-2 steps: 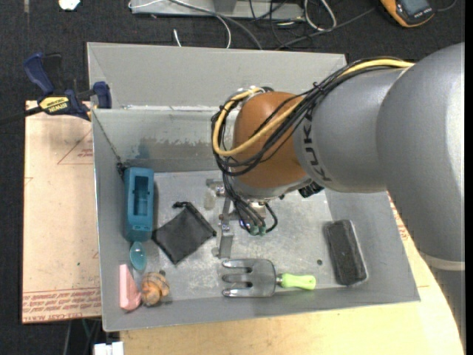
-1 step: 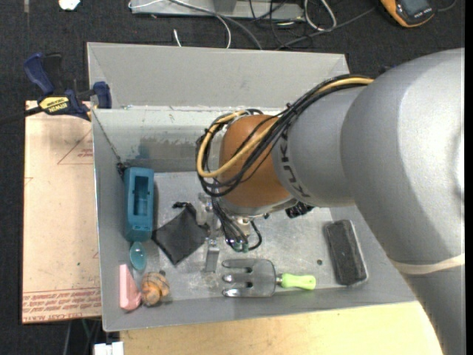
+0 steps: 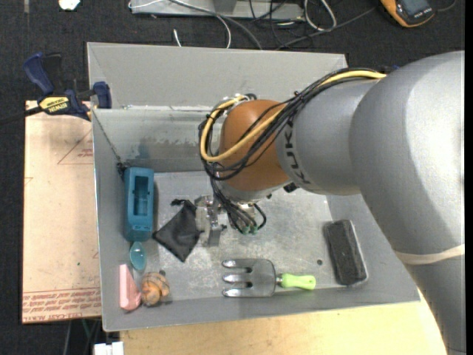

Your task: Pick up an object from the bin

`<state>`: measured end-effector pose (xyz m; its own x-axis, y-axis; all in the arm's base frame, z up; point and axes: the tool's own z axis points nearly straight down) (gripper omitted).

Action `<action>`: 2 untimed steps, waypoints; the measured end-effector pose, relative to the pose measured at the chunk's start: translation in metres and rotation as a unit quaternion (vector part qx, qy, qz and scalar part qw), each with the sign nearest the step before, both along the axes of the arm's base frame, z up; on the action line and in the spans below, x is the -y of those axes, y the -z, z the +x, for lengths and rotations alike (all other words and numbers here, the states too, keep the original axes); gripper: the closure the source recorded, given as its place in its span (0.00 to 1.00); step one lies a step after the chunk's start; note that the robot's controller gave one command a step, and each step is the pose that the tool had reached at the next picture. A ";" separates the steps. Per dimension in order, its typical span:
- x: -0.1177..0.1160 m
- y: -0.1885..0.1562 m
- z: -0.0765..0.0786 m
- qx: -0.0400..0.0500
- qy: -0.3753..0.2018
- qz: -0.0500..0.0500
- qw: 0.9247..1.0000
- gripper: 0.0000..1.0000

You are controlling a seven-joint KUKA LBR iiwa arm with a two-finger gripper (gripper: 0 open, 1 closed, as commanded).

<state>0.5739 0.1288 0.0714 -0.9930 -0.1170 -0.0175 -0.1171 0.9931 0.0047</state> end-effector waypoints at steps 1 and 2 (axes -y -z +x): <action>0.000 0.000 0.000 0.000 0.000 0.000 1.000 1.00; -0.009 -0.051 -0.007 -0.002 -0.043 -0.001 0.999 1.00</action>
Offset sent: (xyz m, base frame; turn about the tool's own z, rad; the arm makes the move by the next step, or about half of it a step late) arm -0.0122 0.0210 0.1165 -0.1876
